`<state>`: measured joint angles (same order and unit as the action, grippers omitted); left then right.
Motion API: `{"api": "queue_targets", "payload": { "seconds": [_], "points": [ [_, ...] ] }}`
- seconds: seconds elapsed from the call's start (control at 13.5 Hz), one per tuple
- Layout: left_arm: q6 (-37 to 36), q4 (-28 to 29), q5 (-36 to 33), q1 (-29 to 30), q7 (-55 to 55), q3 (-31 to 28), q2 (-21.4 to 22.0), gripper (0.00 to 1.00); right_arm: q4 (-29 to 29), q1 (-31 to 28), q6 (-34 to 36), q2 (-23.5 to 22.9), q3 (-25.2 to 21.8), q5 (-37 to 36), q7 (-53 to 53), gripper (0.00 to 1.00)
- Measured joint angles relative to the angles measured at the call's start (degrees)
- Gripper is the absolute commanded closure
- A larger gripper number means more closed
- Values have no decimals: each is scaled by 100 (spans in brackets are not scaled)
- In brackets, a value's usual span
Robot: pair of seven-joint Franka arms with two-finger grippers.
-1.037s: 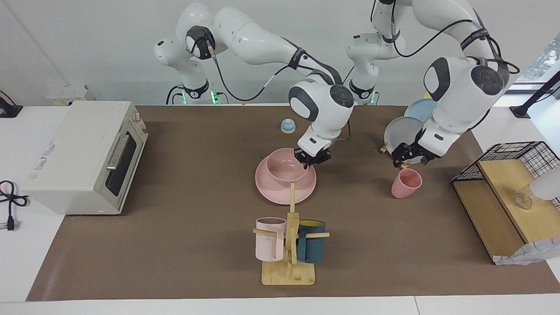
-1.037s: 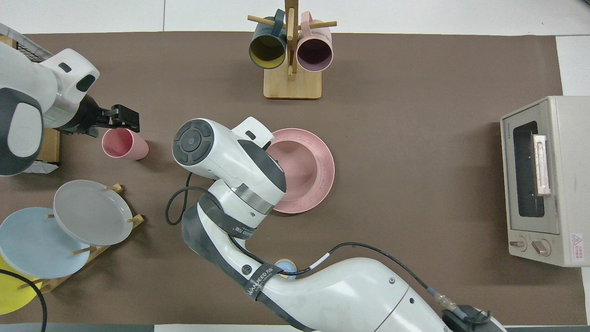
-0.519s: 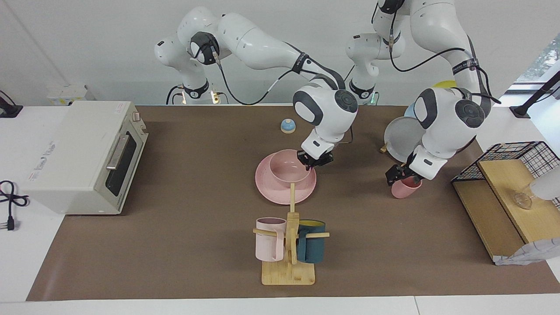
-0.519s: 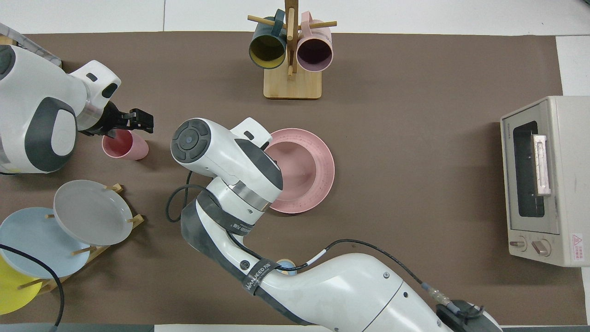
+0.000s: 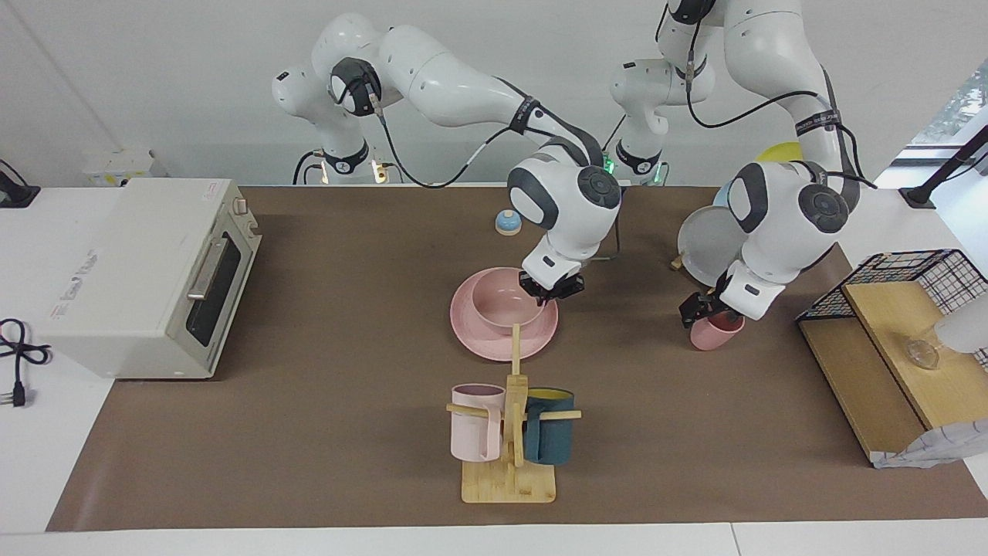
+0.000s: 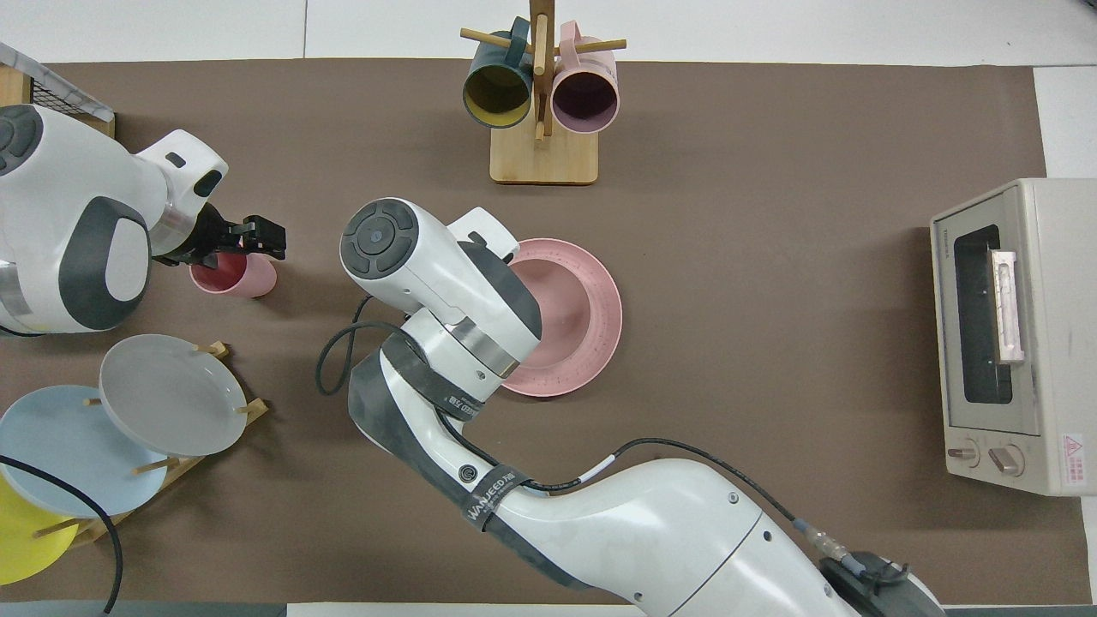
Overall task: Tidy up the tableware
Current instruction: 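Release the bowl on the plate while the left gripper grasps the cup, then carry the pink cup with the left gripper over the bowl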
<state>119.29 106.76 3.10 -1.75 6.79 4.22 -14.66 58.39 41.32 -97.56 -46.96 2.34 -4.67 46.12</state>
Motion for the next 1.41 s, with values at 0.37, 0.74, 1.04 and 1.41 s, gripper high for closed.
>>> {"api": "queue_targets", "payload": {
  "seconds": [0.37,0.74,1.04,1.41],
  "points": [
    [245,303,0,0,-13,0,117,100,49,3,-6,-28,0,7,0,81],
    [210,298,-4,0,-124,-4,206,100,56,-4,-35,-10,-5,1,0,12],
    [-294,33,-3,-1,-127,-3,228,100,17,-150,306,388,-40,-9,-38,0],
    [-2232,-1337,77,-233,256,105,442,100,24,-749,863,1228,-68,-9,-547,0]
  ]
}}
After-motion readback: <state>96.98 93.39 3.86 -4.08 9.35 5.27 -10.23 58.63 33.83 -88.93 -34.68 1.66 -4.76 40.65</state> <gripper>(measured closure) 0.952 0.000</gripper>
